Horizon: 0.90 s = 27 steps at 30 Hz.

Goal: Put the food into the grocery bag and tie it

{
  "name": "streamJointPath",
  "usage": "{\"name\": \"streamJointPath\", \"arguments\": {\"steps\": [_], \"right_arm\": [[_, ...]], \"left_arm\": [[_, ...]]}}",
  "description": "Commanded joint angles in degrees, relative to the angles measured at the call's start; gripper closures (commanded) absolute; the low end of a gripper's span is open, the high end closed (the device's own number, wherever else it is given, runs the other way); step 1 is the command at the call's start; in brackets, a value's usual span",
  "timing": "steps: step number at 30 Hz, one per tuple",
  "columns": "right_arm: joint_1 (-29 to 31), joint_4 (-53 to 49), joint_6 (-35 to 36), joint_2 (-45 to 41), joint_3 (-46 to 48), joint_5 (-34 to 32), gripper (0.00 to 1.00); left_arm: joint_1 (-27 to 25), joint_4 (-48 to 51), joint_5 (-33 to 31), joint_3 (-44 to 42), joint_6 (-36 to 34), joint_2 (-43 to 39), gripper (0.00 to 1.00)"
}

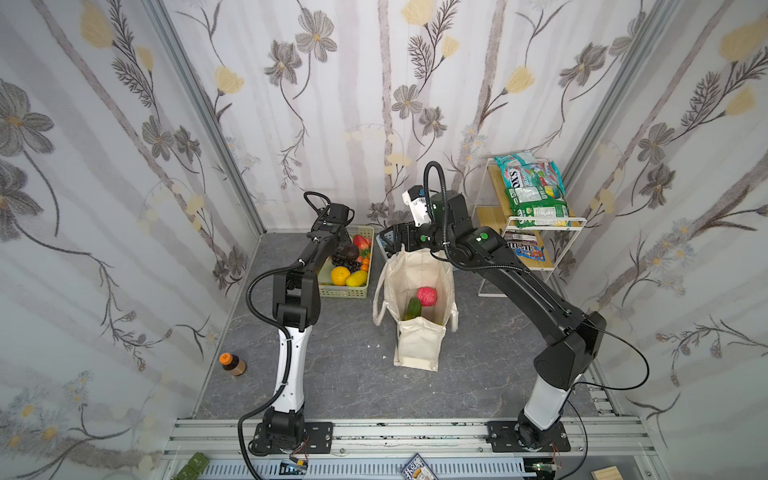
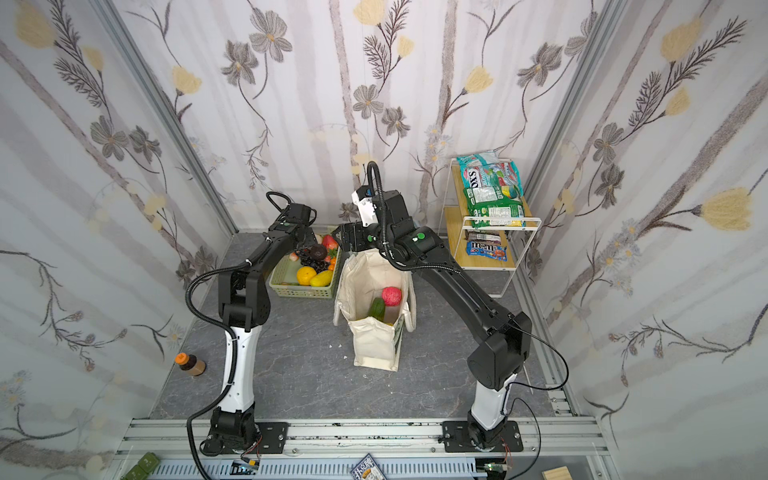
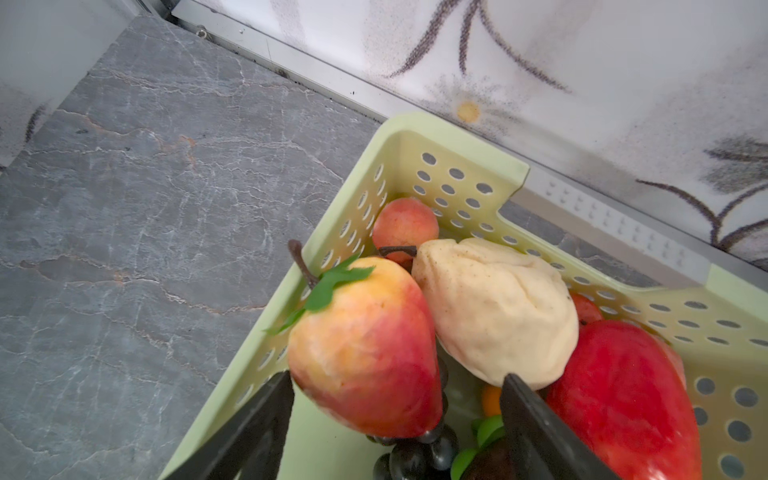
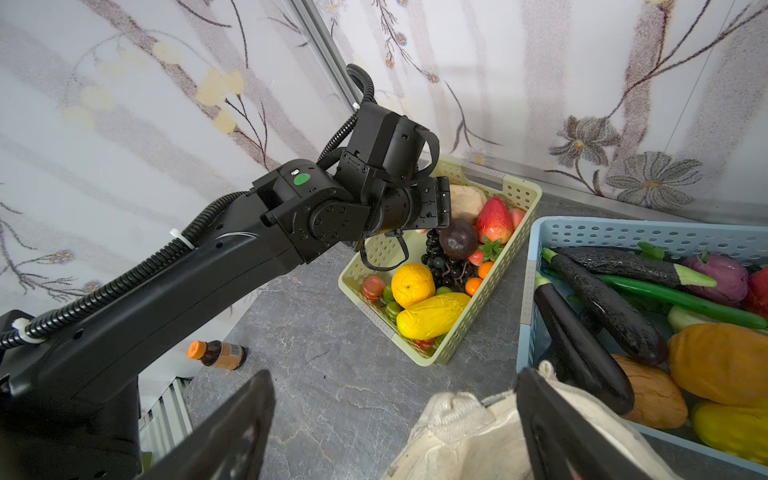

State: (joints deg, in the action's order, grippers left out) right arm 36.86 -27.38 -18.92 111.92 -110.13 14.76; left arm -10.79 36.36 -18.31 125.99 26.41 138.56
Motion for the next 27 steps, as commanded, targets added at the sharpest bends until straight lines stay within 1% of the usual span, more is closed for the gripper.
{"name": "streamJointPath", "arguments": {"steps": [1, 9, 15, 21, 24, 27], "right_arm": [[-0.04, 2.59, 0.53, 0.49, -0.41, 0.84, 0.10], [-0.22, 2.50, 0.60, 0.68, -0.45, 1.16, 0.10], [-0.31, 2.22, 0.86, 0.58, -0.30, 1.47, 0.10], [-0.30, 1.98, 0.97, 0.30, -0.24, 1.73, 0.10], [-0.30, 1.97, 1.07, 0.07, -0.03, 1.65, 0.10], [-0.30, 1.98, 1.16, -0.14, 0.36, 1.62, 0.10]], "left_arm": [[0.25, 0.42, -3.34, 0.92, 1.88, 0.75, 0.19], [0.37, 2.13, -3.73, 2.91, 3.86, 2.19, 0.20], [0.48, 3.10, -3.86, 4.52, 3.87, 3.89, 0.23], [0.62, 4.47, -4.18, 5.11, 5.01, 4.85, 0.24], [0.68, 4.27, -4.15, 5.14, 4.82, 4.89, 0.26], [0.77, 3.31, -4.14, 5.23, 4.26, 5.14, 0.31]]}}
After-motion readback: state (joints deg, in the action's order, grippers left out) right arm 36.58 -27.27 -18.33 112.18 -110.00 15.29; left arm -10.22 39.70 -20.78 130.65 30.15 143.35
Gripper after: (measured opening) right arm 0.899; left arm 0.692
